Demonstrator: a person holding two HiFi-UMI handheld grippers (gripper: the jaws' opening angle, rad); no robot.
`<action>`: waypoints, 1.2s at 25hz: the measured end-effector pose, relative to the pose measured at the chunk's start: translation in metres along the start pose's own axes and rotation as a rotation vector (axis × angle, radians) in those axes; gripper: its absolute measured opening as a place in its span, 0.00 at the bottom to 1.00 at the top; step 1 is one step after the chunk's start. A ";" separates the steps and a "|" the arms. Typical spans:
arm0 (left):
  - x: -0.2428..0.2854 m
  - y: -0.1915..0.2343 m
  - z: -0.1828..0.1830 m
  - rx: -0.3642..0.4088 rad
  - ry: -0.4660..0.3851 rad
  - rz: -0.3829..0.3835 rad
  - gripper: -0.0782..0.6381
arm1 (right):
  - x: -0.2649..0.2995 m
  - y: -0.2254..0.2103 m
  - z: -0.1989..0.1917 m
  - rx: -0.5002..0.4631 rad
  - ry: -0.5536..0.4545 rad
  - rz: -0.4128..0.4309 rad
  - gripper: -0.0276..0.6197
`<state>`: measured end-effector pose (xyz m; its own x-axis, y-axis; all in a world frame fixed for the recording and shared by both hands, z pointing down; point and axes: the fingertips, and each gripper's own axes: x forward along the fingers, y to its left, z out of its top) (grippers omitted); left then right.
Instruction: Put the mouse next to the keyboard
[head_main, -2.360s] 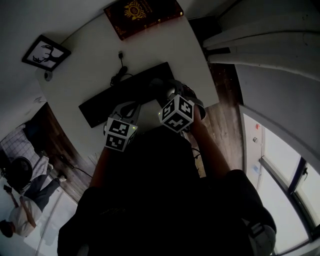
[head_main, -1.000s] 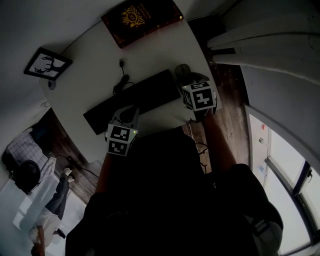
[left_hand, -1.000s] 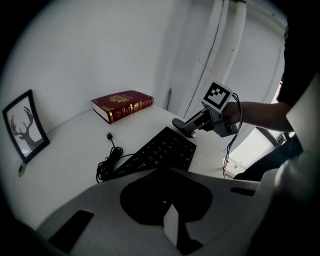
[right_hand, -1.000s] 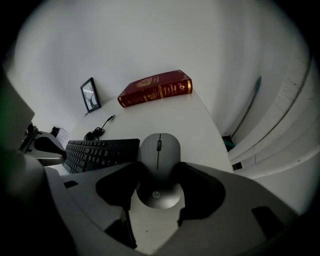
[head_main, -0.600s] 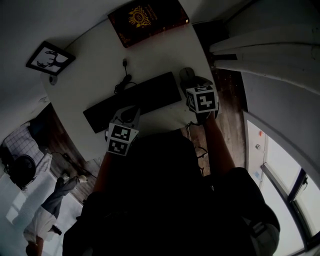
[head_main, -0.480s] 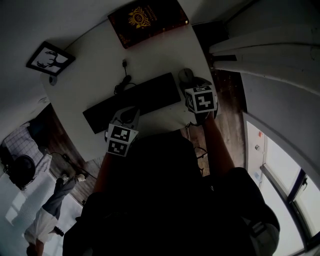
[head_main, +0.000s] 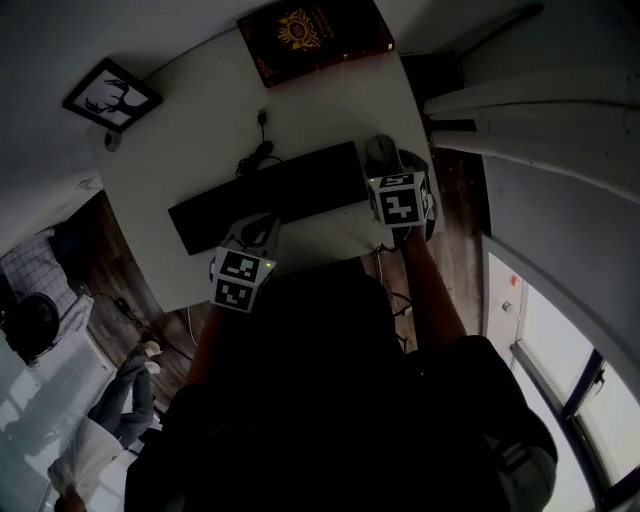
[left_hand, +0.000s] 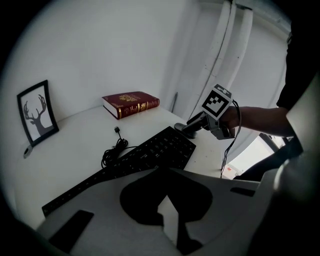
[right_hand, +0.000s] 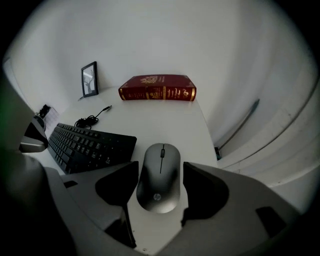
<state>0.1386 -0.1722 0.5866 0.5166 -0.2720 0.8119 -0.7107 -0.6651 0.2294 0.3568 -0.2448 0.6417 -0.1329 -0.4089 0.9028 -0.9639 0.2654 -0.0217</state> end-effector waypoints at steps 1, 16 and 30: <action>-0.002 -0.002 0.000 0.000 -0.006 0.001 0.12 | -0.004 0.000 0.002 -0.017 -0.011 -0.020 0.47; -0.042 -0.016 -0.062 -0.170 -0.092 0.062 0.12 | -0.071 0.085 0.053 -0.268 -0.479 -0.040 0.07; -0.079 -0.078 -0.118 -0.213 -0.285 0.217 0.11 | -0.157 0.201 -0.038 -0.609 -0.537 0.204 0.07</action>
<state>0.0970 -0.0162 0.5679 0.4343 -0.5919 0.6790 -0.8850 -0.4207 0.1994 0.1925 -0.0943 0.5119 -0.5318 -0.6213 0.5755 -0.6361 0.7417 0.2129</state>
